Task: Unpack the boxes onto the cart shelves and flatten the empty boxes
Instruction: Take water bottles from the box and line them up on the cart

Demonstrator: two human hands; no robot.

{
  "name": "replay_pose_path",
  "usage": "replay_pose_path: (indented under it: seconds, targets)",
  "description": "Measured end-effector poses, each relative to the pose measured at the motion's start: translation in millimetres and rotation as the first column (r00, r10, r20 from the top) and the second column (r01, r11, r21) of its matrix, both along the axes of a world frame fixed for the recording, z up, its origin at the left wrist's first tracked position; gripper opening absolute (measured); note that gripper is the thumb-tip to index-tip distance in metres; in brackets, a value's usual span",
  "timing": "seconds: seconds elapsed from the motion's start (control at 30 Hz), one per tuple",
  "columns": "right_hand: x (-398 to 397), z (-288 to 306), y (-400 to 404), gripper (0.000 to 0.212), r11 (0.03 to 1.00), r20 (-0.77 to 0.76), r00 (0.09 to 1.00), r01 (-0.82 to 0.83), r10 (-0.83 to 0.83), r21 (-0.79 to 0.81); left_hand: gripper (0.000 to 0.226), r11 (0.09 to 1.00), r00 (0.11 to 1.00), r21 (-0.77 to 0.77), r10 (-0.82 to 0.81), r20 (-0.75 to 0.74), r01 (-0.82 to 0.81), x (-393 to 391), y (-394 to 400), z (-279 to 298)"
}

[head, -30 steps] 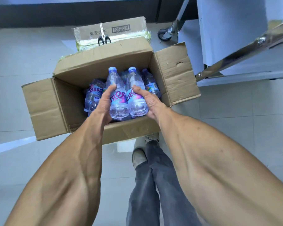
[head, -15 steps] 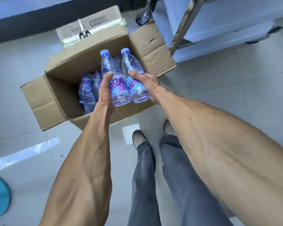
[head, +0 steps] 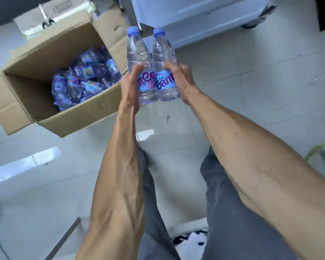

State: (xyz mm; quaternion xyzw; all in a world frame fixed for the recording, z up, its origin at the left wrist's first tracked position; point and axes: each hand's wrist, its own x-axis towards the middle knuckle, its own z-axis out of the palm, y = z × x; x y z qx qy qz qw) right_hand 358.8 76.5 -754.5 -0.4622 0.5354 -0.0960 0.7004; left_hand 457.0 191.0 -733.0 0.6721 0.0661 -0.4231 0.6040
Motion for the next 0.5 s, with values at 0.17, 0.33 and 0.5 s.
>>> replay_pose_path:
  seconds: [0.17, 0.33, 0.5]
  targets:
    - [-72, 0, -60, 0.033, 0.991, 0.019, 0.999, -0.027, 0.03, -0.13, 0.027, 0.996, 0.999, -0.088, 0.025, 0.047, -0.021, -74, -62, -6]
    - [-117, -19, -119, 0.015, 0.969, 0.028, 0.998, -0.041, 0.05, -0.243, 0.03, 0.992, 0.997, -0.123, 0.034, 0.074, -0.025, -118, -117, -22]
    - [-120, -27, -159, 0.016, 0.952, 0.091, 0.994, -0.033, 0.063, -0.305, 0.033, 0.986, 0.994, -0.167, 0.021, 0.107, -0.003, -120, -160, -42]
